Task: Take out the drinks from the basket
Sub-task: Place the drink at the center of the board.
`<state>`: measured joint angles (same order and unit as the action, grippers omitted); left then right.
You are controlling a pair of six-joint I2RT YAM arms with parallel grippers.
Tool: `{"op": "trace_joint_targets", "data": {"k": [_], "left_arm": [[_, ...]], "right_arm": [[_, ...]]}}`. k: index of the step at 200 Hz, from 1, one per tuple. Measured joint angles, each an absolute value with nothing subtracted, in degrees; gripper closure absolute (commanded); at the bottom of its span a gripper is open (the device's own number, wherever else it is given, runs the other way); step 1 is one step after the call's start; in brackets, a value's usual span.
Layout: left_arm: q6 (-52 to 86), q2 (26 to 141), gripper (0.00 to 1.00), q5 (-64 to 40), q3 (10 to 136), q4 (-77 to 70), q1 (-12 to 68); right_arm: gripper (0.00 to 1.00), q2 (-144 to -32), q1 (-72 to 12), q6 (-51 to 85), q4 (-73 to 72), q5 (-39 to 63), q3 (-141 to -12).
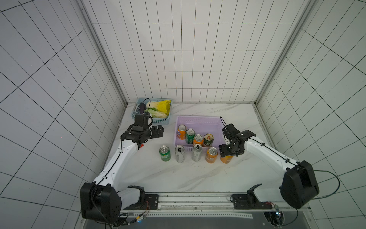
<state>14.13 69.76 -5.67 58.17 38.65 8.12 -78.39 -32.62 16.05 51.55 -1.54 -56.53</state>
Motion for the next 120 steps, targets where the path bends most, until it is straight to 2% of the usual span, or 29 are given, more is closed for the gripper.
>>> {"op": "trace_joint_targets", "data": {"k": [77,120], "left_arm": [[14.1,69.8,0.01,-5.7,58.2,38.7,8.1],[14.1,69.8,0.02,-5.7,58.2,38.7,8.1]], "right_arm": [[0.00,-73.3,-31.9,15.0,53.9,-1.5,-57.3],[0.01,-71.0,-29.9,13.5,55.1,-1.1,-61.7]]}}
